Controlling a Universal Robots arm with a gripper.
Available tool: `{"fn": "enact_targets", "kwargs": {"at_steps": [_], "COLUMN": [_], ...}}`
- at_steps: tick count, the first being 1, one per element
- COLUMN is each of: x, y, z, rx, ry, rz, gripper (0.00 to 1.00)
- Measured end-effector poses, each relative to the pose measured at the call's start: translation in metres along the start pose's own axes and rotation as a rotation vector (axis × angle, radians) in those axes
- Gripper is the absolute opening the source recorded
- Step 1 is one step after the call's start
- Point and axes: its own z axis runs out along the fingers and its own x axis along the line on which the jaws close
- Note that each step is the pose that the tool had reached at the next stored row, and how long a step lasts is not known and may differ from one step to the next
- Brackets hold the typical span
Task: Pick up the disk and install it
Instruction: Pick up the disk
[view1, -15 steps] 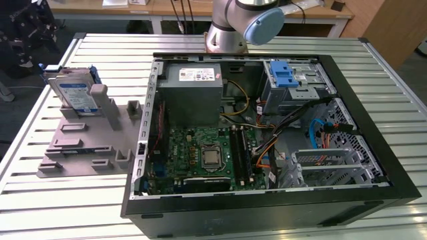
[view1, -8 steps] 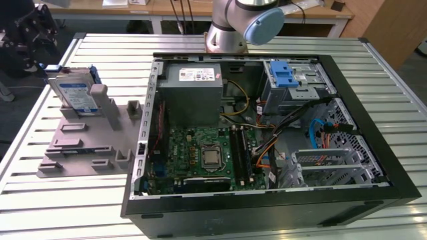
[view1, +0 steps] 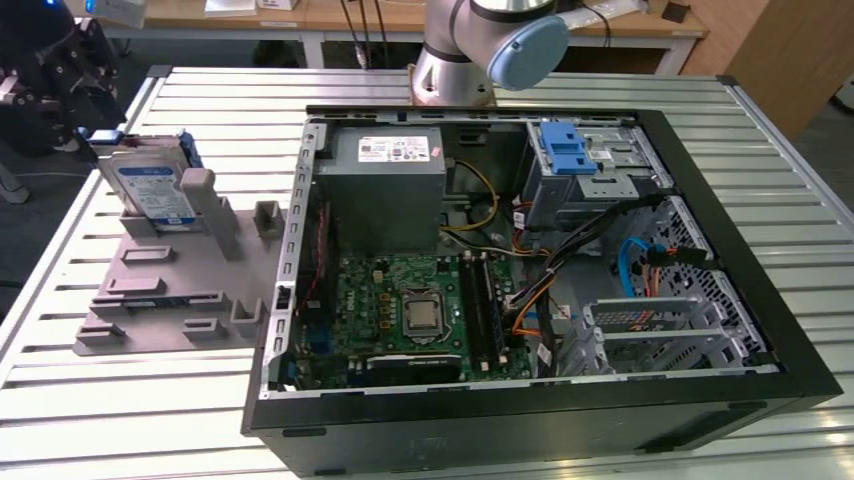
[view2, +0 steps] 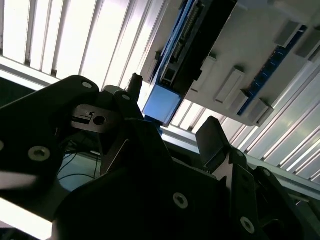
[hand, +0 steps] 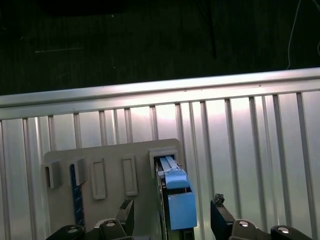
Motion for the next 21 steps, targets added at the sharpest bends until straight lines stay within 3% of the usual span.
{"fn": "enact_targets", "kwargs": {"at_steps": [8,9,15,21], "x": [0.0005,0.0004,-0.0024,-0.0021], "y": [0.0009,0.0012,0.0016,0.0015], "z": [0.0111,0.0115,0.015,0.0243], "rx": [-0.0004,-0.0005,-0.0003,-0.0005], "ry": [-0.0001,-0.0003,-0.0005,-0.0004], "rz": [-0.001,-0.001,-0.003,-0.005], "gripper": [0.69,0.62,0.62,0.62]}}
